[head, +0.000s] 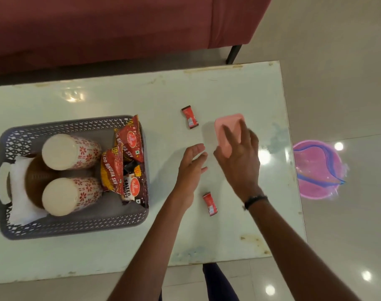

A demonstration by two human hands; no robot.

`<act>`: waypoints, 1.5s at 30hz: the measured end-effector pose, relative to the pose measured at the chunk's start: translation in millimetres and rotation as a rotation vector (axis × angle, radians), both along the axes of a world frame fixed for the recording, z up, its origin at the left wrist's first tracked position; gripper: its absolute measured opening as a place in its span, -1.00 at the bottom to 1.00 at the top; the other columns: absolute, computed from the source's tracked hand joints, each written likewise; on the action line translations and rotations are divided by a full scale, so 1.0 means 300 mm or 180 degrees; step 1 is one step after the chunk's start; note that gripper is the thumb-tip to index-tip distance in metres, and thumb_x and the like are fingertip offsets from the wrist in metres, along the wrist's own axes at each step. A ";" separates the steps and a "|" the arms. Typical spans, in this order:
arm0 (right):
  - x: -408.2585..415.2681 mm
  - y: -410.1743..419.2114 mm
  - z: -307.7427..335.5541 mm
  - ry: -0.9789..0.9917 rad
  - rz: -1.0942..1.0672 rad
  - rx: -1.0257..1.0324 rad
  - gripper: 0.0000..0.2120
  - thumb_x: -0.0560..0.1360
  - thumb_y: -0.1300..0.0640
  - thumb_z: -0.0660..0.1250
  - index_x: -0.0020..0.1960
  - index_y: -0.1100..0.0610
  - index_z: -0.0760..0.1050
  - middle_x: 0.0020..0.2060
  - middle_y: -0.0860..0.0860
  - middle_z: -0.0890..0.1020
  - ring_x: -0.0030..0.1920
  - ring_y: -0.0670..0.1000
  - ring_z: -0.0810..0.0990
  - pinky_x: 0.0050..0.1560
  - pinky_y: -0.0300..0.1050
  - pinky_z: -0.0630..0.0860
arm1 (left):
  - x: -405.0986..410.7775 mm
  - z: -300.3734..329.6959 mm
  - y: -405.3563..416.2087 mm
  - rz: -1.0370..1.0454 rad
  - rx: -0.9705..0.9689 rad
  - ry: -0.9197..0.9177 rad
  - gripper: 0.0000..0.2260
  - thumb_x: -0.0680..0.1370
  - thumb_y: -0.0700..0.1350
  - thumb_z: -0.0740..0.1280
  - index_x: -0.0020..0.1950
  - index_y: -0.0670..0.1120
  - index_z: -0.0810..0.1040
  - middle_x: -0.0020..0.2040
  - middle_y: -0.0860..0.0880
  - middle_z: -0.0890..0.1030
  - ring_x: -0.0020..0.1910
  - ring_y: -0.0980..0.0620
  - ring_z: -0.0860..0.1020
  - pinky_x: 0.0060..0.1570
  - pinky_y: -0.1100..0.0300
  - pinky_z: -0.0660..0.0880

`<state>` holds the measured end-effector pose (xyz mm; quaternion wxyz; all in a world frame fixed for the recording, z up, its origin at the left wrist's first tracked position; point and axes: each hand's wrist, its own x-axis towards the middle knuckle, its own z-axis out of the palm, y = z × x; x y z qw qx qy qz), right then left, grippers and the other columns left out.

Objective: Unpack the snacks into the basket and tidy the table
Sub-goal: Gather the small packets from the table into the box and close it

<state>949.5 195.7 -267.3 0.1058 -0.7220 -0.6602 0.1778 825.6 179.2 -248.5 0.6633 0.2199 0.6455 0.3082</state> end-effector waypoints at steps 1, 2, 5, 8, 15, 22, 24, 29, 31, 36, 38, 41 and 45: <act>-0.010 -0.043 0.006 0.0067 0.0032 -0.0026 -0.50 0.46 0.03 0.36 0.39 0.05 0.39 0.46 0.19 0.29 0.36 0.27 0.33 0.22 0.09 0.52 | 0.001 -0.005 -0.016 0.0004 -0.0067 -0.0042 -0.75 0.60 -0.13 0.22 0.29 -0.04 0.41 0.33 -0.01 0.48 0.29 0.04 0.47 0.19 0.15 0.47; -0.023 -0.083 0.017 0.0189 -0.0004 -0.0078 -0.49 0.46 0.01 0.38 0.38 0.05 0.41 0.45 0.18 0.31 0.35 0.26 0.35 0.19 0.07 0.52 | 0.001 -0.010 -0.033 0.0010 -0.0135 -0.0083 -0.73 0.60 -0.10 0.22 0.31 -0.03 0.40 0.34 -0.02 0.48 0.30 0.03 0.47 0.20 0.14 0.46; -0.067 -0.181 0.069 0.0683 -0.0316 -0.0111 -0.48 0.45 -0.07 0.38 0.37 0.03 0.41 0.42 0.15 0.38 0.31 0.21 0.42 0.13 -0.02 0.50 | 0.003 -0.025 -0.079 0.0084 -0.0309 -0.0187 -0.65 0.60 0.05 0.18 0.38 0.02 0.36 0.37 -0.02 0.47 0.32 -0.01 0.46 0.28 0.07 0.43; -0.111 -0.252 0.128 0.1059 -0.0505 -0.0058 -0.47 0.43 -0.08 0.41 0.36 0.01 0.44 0.42 0.12 0.39 0.30 0.17 0.45 0.14 -0.11 0.42 | -0.002 -0.028 -0.110 0.0039 -0.0344 -0.0624 -0.53 0.55 0.24 0.11 0.39 0.08 0.38 0.36 -0.01 0.49 0.34 -0.03 0.45 0.37 -0.05 0.37; -0.152 -0.301 0.234 0.1721 -0.0650 -0.0267 -0.48 0.34 -0.13 0.43 0.26 -0.03 0.52 0.38 0.04 0.44 0.24 0.07 0.55 0.17 -0.12 0.50 | -0.036 0.007 -0.139 0.0259 -0.0447 -0.0741 -0.46 0.29 0.39 0.17 0.13 0.13 0.50 0.19 -0.04 0.60 0.16 -0.06 0.59 0.09 0.02 0.58; -0.124 -0.305 0.246 0.2623 -0.0832 -0.0782 -0.50 0.32 0.10 0.52 0.23 -0.11 0.53 0.40 -0.06 0.42 0.22 -0.03 0.57 0.08 0.07 0.62 | -0.066 0.032 -0.165 0.0368 -0.0397 -0.0628 -0.26 0.24 0.41 0.23 0.29 0.01 0.49 0.20 -0.13 0.61 0.15 -0.13 0.60 0.06 -0.01 0.59; -0.108 -0.305 0.243 0.2873 -0.0853 -0.0943 -0.51 0.33 0.09 0.50 0.24 -0.10 0.53 0.37 -0.09 0.45 0.22 -0.05 0.57 0.07 0.02 0.63 | -0.075 0.027 -0.171 0.0377 -0.0498 -0.0671 -0.29 0.30 0.37 0.18 0.31 -0.03 0.45 0.27 -0.16 0.56 0.20 -0.18 0.56 0.16 -0.12 0.53; -0.064 -0.286 0.227 0.3536 -0.0792 -0.1448 -0.56 0.37 0.06 0.46 0.24 -0.14 0.53 0.29 -0.16 0.53 0.24 -0.08 0.55 -0.10 -0.36 0.58 | -0.114 0.025 -0.160 0.0365 -0.0701 -0.1061 -0.59 0.59 0.19 -0.07 0.24 0.01 0.39 0.38 -0.24 0.43 0.27 -0.27 0.48 0.22 -0.21 0.42; -0.064 -0.277 0.208 0.3686 -0.0829 -0.1499 -0.57 0.40 0.11 0.46 0.24 -0.14 0.53 0.30 -0.15 0.53 0.25 -0.05 0.54 -0.09 -0.37 0.58 | -0.109 0.034 -0.153 0.0336 -0.0662 -0.1103 -0.53 0.52 0.29 0.05 0.22 0.00 0.40 0.36 -0.22 0.45 0.12 -0.15 0.56 0.03 -0.11 0.54; -0.073 -0.248 0.150 0.3836 -0.1077 -0.1382 -0.58 0.43 0.07 0.42 0.26 -0.15 0.50 0.27 -0.08 0.57 0.22 -0.04 0.56 -0.10 -0.37 0.58 | -0.096 0.030 -0.121 -0.0026 -0.0323 -0.0436 -0.20 0.16 0.23 0.52 0.35 0.03 0.41 0.25 -0.07 0.56 0.26 -0.10 0.51 0.24 -0.15 0.48; -0.074 -0.244 0.127 0.3864 -0.1169 -0.1301 -0.53 0.44 0.12 0.42 0.31 -0.11 0.47 0.28 -0.11 0.54 0.20 -0.09 0.56 -0.17 -0.42 0.55 | -0.094 0.011 -0.101 -0.0074 -0.0273 -0.0084 -0.34 0.29 0.15 0.49 0.34 0.05 0.41 0.26 -0.04 0.55 0.25 -0.07 0.51 0.28 -0.13 0.46; -0.060 -0.232 0.097 0.3903 -0.1248 -0.1244 -0.56 0.48 0.14 0.37 0.34 -0.08 0.44 0.22 -0.17 0.55 0.16 -0.14 0.57 -0.15 -0.39 0.55 | -0.081 -0.017 -0.091 -0.0081 -0.0197 -0.0031 -0.43 0.41 0.07 0.44 0.38 0.03 0.37 0.30 -0.05 0.52 0.27 -0.08 0.48 0.28 -0.12 0.46; -0.020 -0.208 0.066 0.4111 -0.1177 -0.1480 -0.59 0.51 0.10 0.32 0.34 -0.08 0.44 0.28 -0.10 0.55 0.27 -0.04 0.53 0.18 -0.10 0.53 | -0.085 -0.051 -0.083 0.0259 -0.0247 -0.0503 -0.52 0.48 -0.03 0.38 0.38 -0.02 0.39 0.33 -0.10 0.50 0.32 -0.13 0.46 0.27 -0.18 0.46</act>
